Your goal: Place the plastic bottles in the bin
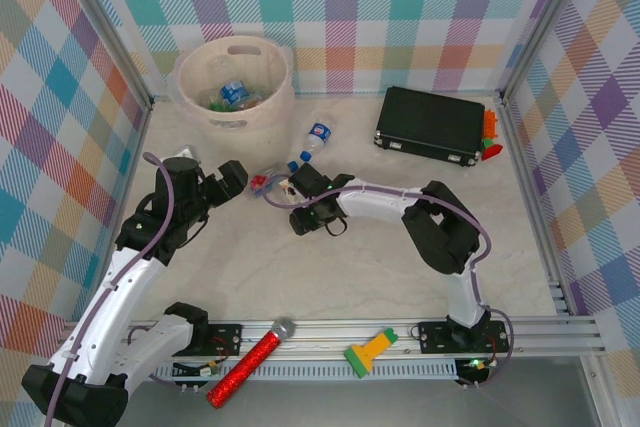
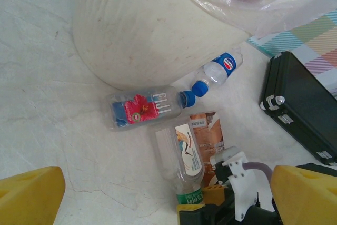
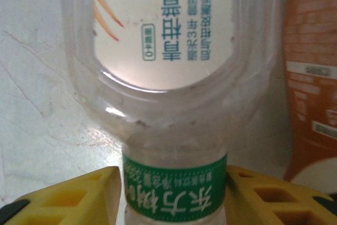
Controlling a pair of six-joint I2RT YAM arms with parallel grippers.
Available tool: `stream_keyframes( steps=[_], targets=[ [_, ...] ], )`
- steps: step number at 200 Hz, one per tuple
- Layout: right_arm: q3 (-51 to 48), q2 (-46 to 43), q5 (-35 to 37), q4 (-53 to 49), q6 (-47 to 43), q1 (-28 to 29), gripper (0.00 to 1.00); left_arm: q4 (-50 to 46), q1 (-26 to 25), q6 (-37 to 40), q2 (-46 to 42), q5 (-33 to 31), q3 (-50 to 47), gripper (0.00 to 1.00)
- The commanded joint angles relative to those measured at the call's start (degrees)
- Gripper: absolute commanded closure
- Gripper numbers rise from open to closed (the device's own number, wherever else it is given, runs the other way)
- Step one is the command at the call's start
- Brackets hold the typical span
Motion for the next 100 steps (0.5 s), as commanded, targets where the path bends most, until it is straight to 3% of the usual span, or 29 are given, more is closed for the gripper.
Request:
stream_keyframes(
  steps=[1, 17, 100],
  targets=[
    [1.38, 0.70, 0.13, 0.09, -0.32, 0.24, 0.54, -1.04, -0.38, -0.99, -0.66, 1.08, -0.72, 0.00],
    [0.77, -0.20, 0.20, 0.65, -0.34, 0.42, 0.60, -1.07, -0.42, -1.10, -0.89, 1.08, -0.54, 0.00],
    [-12.15, -15.84, 2.18, 14.64, -2.80, 2.38, 0.63, 3.80, -0.43, -3.50, 0.12, 7.43, -1.93, 0.00]
  ],
)
